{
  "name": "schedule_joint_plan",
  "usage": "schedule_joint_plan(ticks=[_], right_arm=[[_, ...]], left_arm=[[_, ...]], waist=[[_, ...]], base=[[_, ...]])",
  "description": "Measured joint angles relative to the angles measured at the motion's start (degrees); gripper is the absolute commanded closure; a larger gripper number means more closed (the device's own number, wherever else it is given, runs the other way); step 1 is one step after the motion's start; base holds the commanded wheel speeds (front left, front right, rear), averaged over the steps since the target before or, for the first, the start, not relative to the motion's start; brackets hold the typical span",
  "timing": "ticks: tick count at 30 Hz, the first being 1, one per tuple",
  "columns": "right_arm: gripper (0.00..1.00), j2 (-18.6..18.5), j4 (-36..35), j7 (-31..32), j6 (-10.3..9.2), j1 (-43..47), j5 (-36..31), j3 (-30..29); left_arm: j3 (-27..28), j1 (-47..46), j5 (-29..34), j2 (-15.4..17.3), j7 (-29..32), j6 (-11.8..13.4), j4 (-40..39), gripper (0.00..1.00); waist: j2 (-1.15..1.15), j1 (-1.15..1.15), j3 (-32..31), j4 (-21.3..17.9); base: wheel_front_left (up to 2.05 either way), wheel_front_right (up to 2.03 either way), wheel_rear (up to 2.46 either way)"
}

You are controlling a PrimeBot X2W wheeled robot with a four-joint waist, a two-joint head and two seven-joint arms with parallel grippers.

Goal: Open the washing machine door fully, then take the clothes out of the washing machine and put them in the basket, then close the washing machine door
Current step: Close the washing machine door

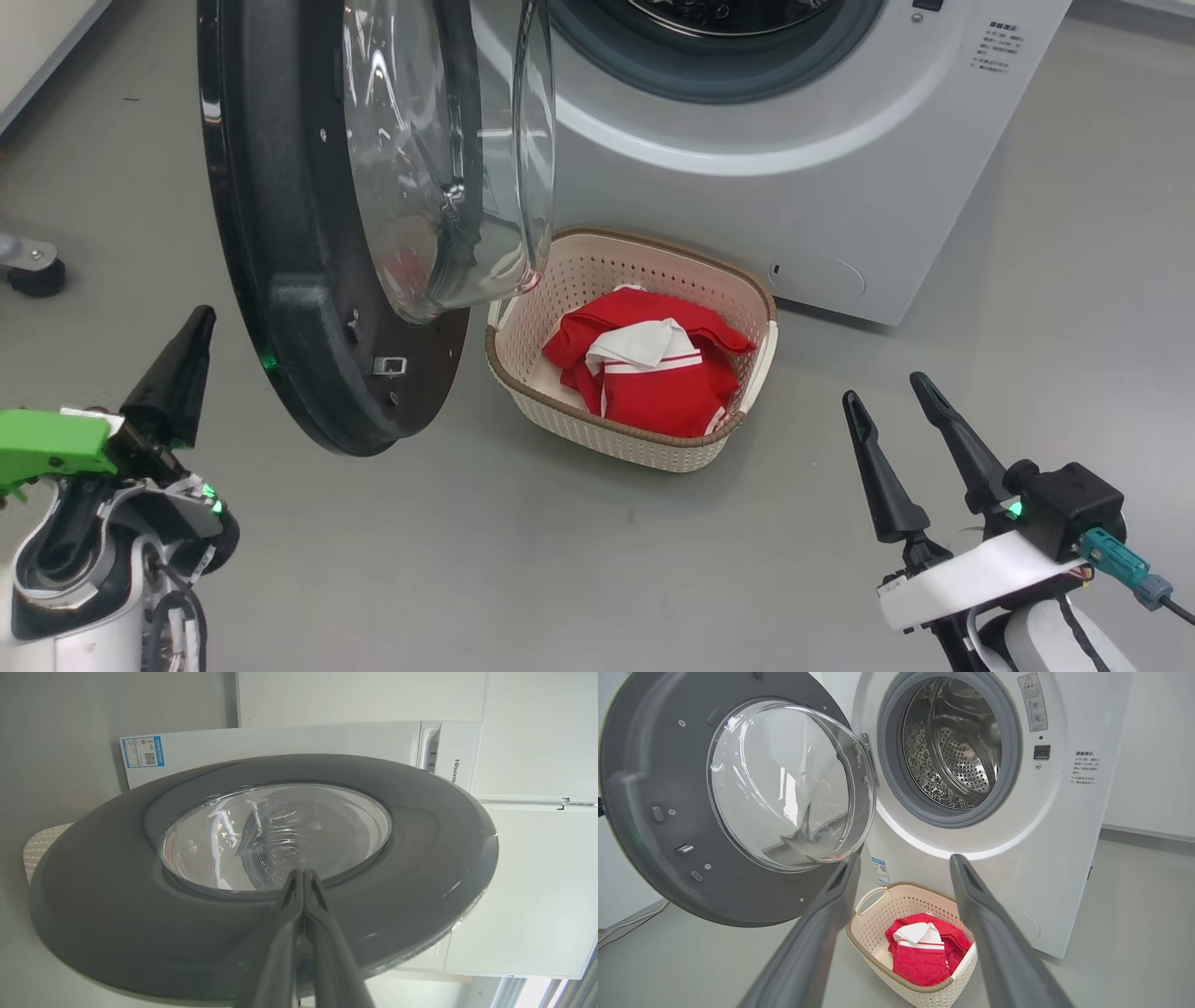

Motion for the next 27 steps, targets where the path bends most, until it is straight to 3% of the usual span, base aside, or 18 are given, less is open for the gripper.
schedule_joint_plan(ticks=[14, 27], right_arm=[[0.0, 0.6, 0.4, 0.0, 0.02, -0.6, 0.0, 0.1], [0.0, 1.2, 1.1, 0.0, 0.45, -1.5, 0.0, 0.0]], left_arm=[[-5.4, 0.2, -2.5, 0.4, 8.6, 0.7, -1.9, 1.0], [-10.4, 1.0, -6.1, 0.6, 9.7, 0.8, -2.4, 1.0]], waist=[[0.0, 0.0, -0.4, -3.4], [0.0, 0.0, -0.7, -7.8]], base=[[0.0, 0.0, 0.0], [0.0, 0.0, 0.0]])
